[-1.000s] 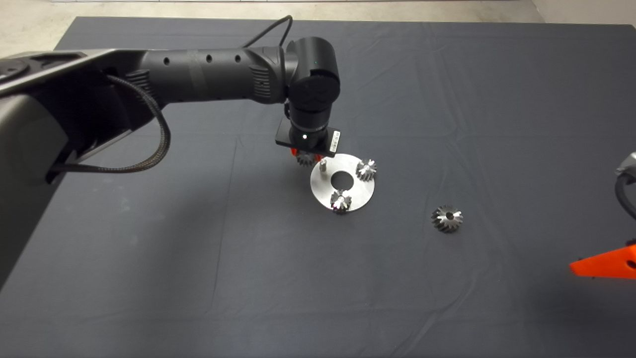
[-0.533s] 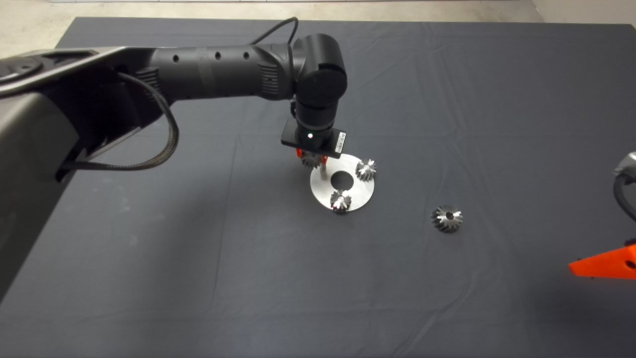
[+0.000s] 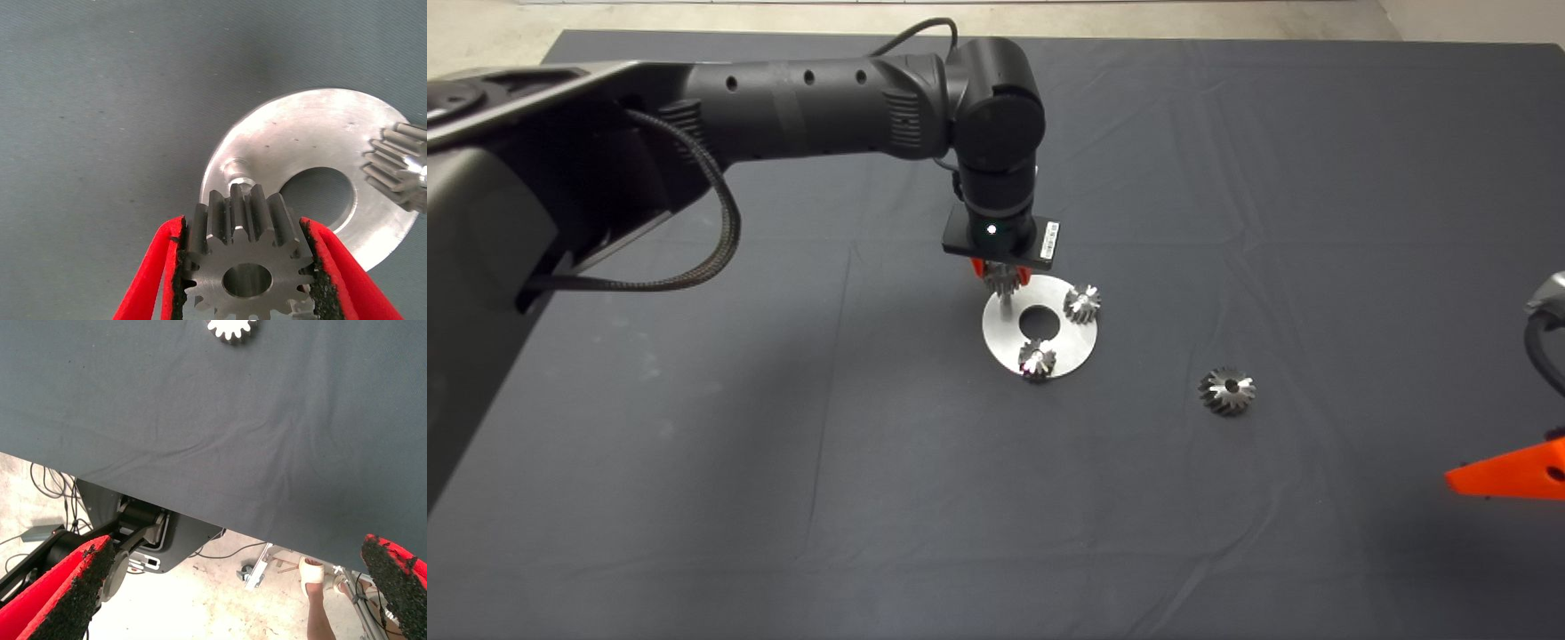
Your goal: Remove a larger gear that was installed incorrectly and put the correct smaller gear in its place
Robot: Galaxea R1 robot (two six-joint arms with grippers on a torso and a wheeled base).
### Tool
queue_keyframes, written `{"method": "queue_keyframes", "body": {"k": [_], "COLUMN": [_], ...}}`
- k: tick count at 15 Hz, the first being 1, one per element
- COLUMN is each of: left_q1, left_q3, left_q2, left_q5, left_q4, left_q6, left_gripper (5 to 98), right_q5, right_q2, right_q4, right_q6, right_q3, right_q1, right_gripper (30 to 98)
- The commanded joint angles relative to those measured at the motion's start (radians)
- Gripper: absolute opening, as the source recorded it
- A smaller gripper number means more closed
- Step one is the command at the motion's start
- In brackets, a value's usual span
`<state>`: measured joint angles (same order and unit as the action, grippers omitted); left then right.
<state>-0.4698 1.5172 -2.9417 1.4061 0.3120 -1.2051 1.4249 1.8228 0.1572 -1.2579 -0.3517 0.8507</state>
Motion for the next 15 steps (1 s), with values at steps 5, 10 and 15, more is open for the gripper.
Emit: {"method": "queue_keyframes", "body": {"k": [5,10,15], "left_q1": [-0.024,-0.018,-0.018], "left_q3": [0.041,0.07,0.086], "left_q2": [-0.006,-0.009,-0.014], "left_q5": [-0.018,-0.012,-0.013], "left_q4": [-0.029,-0.028,-0.027], "left_q6": [-0.004,-0.028,-0.037], "left_gripper": [35.6,35.6,35.5], "right_q5": [-0.001,-0.001,-0.001], "right_q2": [0.004,0.004,0.004], "right_q4": [0.033,0.033,0.033], "right_q6": [-0.008,-0.009,-0.009], "right_q3": [0.002,0.004,0.002], "right_q1": [0.014,0.014,0.014], "right_gripper": [97.7,97.7,97.7]}}
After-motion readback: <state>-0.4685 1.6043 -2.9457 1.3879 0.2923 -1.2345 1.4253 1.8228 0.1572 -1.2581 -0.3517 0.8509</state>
